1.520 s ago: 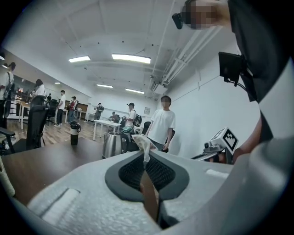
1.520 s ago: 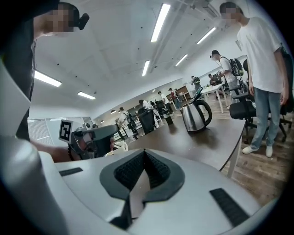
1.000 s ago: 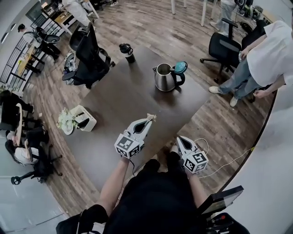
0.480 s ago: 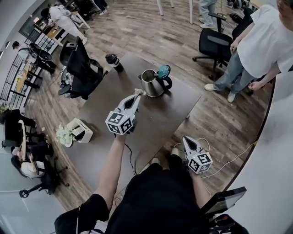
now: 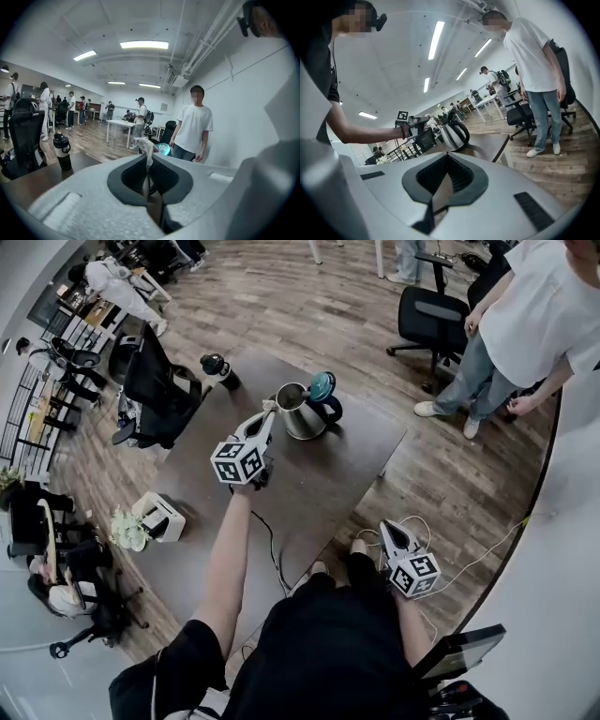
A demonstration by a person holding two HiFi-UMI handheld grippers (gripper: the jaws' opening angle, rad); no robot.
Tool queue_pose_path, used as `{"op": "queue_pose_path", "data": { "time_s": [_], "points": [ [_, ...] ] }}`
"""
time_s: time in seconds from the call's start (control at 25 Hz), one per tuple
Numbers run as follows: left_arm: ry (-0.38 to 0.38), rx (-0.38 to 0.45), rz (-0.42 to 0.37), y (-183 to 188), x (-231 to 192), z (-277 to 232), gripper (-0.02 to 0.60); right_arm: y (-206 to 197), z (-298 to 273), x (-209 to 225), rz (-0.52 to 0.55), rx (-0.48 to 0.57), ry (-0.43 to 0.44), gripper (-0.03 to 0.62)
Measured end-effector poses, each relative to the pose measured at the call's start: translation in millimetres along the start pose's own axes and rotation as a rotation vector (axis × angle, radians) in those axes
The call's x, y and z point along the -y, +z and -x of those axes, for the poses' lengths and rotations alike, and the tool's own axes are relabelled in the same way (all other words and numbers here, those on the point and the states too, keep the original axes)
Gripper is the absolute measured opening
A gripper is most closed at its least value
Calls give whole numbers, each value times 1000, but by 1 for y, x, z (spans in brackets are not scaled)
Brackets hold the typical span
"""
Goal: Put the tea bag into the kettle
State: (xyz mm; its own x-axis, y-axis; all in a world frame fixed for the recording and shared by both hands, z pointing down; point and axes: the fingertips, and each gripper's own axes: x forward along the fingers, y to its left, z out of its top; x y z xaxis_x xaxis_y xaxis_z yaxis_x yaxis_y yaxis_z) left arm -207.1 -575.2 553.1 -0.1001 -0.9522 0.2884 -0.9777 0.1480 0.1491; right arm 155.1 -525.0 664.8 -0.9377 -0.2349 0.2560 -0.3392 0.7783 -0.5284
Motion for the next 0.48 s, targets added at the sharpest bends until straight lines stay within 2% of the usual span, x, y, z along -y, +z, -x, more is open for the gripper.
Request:
{"op": "queue_pose_path", "data": {
  "time_s": [0.24, 0.48],
  "points": [
    [-6, -47, 27, -13, -15, -47, 9, -3, 12, 20, -22, -6, -53, 6],
    [2, -140, 35, -44, -23, -84, 8, -8, 16, 28, -41, -19, -84, 6]
  ]
}}
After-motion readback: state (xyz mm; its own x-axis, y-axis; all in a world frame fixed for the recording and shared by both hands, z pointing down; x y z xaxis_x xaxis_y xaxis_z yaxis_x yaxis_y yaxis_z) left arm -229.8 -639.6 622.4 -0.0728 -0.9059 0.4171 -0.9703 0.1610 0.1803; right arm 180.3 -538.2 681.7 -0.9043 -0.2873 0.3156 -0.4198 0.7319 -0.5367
